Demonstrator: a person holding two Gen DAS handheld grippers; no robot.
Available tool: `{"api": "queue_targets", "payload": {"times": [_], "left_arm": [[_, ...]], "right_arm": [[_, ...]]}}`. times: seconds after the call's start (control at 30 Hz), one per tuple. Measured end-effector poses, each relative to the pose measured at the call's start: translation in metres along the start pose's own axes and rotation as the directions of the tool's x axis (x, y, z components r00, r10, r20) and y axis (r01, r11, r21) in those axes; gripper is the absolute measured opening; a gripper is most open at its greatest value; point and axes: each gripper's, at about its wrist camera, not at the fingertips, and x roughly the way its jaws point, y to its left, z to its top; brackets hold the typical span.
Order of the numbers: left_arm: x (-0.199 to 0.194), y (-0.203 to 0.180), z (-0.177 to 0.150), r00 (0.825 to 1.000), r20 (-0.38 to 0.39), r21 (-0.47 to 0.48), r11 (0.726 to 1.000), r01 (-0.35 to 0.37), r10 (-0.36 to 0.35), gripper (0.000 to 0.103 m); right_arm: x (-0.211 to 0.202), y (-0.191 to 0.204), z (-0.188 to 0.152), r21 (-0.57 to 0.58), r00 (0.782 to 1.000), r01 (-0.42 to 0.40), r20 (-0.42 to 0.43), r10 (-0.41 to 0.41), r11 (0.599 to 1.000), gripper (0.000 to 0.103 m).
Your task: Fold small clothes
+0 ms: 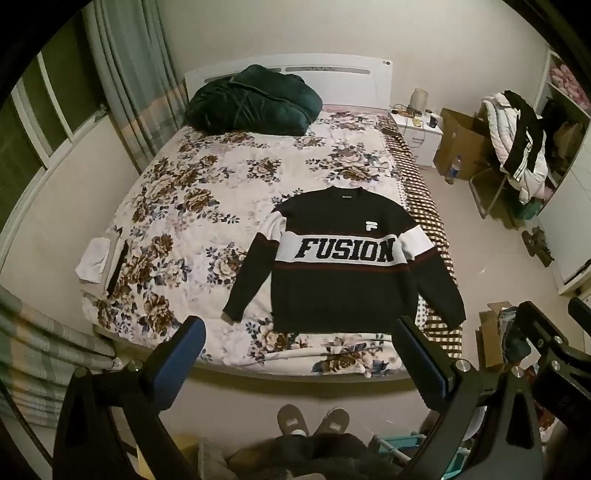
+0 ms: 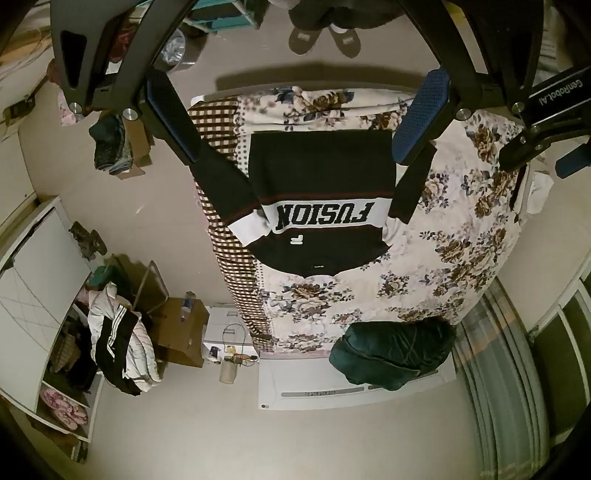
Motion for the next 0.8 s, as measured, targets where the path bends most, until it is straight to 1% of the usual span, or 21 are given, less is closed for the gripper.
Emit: {"api": "queue_targets", "payload": {"times": [0.17,0.43,0.53,0.8], "left_arm": [[0.001,0.000,0.001,1.000,-0.010,0.002,1.000,-0.004,0.004,0.103],[0.001,0.000,0.001,1.000,-0.001,0.005,1.000,-0.006,0.006,0.103],[-0.003,0.005,0.007,1.000,0.000,0.008,1.000,-0.006,0.006,0.103],[-0.008,0.003,0.009,1.000,0.003,0.006,1.000,-0.007,0.007,0.103]], "right_arm": [[-0.002,0.000,0.000,0.001,1.000,0.003,0.004,-0.003,1.000,0.103],[-0.007,0.001,0.000,-0.001,1.000,0.001,0.006,-0.001,1.000,0.103],[-0.008,0.001,0.000,0.001,1.000,0.000,0.007,0.000,1.000,0.103],[-0.012,0.001,0.000,0.000,1.000,0.000,0.010,0.000,1.000,0.103]]}}
